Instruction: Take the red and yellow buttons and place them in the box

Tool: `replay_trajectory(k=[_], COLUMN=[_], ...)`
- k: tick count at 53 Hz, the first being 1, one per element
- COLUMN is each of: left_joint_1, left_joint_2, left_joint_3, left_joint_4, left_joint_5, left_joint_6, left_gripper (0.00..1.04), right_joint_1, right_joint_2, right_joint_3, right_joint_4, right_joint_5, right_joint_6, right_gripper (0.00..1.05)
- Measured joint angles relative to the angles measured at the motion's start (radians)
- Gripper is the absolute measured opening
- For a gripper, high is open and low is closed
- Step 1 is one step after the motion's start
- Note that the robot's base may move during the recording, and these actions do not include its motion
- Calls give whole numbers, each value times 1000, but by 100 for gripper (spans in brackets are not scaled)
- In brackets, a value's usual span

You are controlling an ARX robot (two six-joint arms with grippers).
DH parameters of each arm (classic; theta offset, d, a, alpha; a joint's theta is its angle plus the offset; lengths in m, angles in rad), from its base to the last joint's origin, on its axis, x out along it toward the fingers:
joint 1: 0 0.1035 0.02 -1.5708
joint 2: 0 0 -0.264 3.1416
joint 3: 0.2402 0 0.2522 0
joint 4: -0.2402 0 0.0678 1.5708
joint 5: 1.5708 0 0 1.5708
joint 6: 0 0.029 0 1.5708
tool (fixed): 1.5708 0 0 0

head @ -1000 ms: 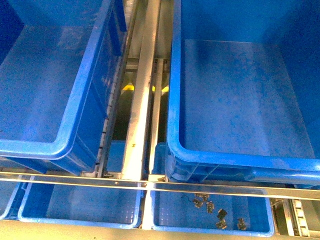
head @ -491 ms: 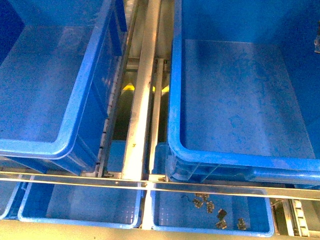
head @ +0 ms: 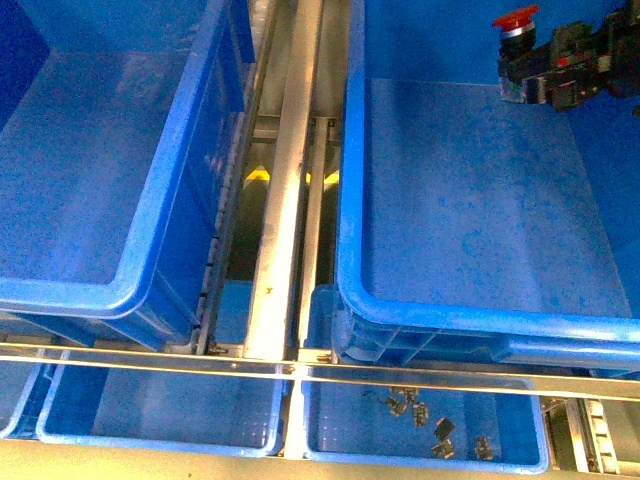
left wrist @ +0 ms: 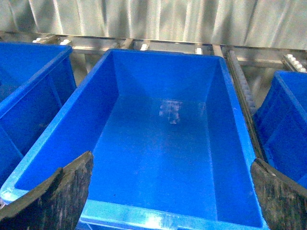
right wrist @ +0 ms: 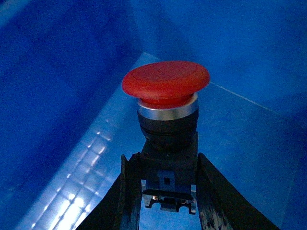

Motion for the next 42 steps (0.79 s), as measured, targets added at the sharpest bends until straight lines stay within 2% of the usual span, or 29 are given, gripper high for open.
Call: replay_trajectory(k=[11, 23, 42], left_joint_1=[0, 0, 0], left_joint_2=[0, 0, 0], left_joint_3=[0, 0, 0], left_joint_4=[0, 0, 0], left_joint_5=[0, 0, 0], left_joint_6=[0, 0, 0], left_gripper=[97, 97, 97], right_joint_1=[13, 23, 51], right_joint_2=[155, 222, 251], right_joint_3=[190, 296, 301], right_joint_4=[-140, -222, -247], right_joint_5=[113, 223, 268], right_joint_6=[10, 51, 76], right_gripper=[24, 24, 24])
